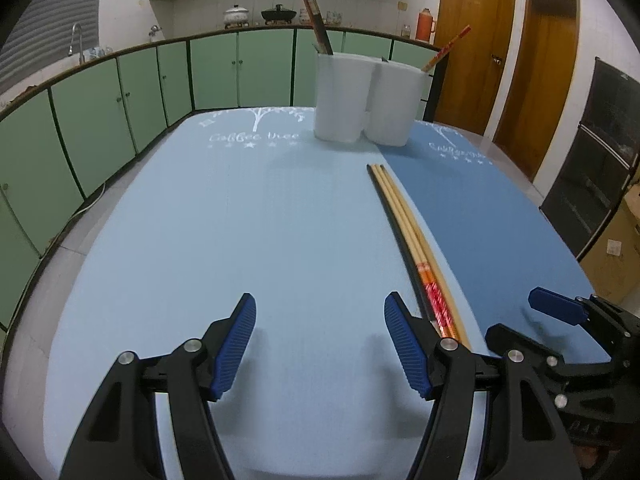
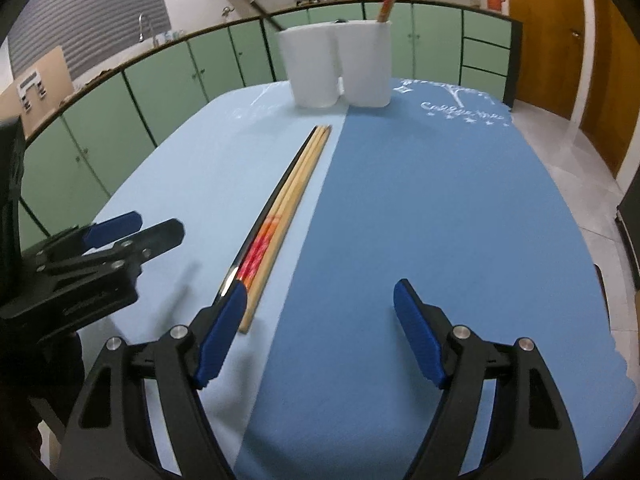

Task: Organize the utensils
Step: 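Move both open tools back over the remaining chopsticks on the mat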

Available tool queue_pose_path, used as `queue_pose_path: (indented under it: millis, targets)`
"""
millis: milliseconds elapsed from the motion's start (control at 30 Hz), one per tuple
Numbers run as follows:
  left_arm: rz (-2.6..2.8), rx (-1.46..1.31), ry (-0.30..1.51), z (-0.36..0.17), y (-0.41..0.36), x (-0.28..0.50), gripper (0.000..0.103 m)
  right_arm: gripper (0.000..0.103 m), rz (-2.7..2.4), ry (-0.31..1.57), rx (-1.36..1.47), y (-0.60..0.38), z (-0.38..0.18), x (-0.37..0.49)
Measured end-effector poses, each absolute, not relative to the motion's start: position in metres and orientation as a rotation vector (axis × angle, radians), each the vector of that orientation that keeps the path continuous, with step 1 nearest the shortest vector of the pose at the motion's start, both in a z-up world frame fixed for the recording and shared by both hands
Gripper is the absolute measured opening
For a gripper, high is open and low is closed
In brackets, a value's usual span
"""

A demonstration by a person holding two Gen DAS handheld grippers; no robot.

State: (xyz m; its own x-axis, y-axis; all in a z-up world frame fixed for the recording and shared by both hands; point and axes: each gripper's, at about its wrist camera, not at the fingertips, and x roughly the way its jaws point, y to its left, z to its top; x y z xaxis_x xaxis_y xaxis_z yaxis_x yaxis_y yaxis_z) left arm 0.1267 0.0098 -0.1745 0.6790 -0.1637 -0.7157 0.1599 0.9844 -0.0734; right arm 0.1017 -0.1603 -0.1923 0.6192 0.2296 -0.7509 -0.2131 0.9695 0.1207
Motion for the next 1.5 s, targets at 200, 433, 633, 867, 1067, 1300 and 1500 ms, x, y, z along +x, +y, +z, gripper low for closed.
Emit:
queue_pose_path:
  millis: [200, 433, 633, 867, 1067, 1300, 1500]
  targets:
    - [-0.164, -0.004, 0.801, -0.177, 0.015, 0.121, 0.065, 0.071, 0.245, 0.877, -0.035, -0.147, -0.197, 0.100]
    - [-0.168, -0.011, 0.797, -0.176, 0.015, 0.121, 0.066, 0.069, 0.194, 0.860, -0.088, -0.149, -0.198, 0.101]
    - [-0.170, -0.011, 0.784, -0.173, 0.016, 0.118, 0.066, 0.065, 0.160, 0.884, 0.014, -0.174, -0.197, 0.103]
    - [-0.162, -0.018, 0.773, -0.169, 0.018, 0.115, 0.066, 0.065, 0.255, 0.880, -0.003, -0.150, -0.195, 0.098]
    - [-0.160, -0.021, 0.762, -0.165, 0.020, 0.114, 0.066, 0.062, 0.207, 0.882, -0.045, -0.150, -0.200, 0.099]
    - [-0.171, -0.017, 0.763, -0.165, 0.016, 0.113, 0.066, 0.061, 0.186, 0.881, 0.004, -0.162, -0.199, 0.098]
    - [-0.192, 0.004, 0.763, -0.164, 0.007, 0.108, 0.066, 0.031, 0.228, 0.853, -0.059, -0.147, -0.203, 0.098]
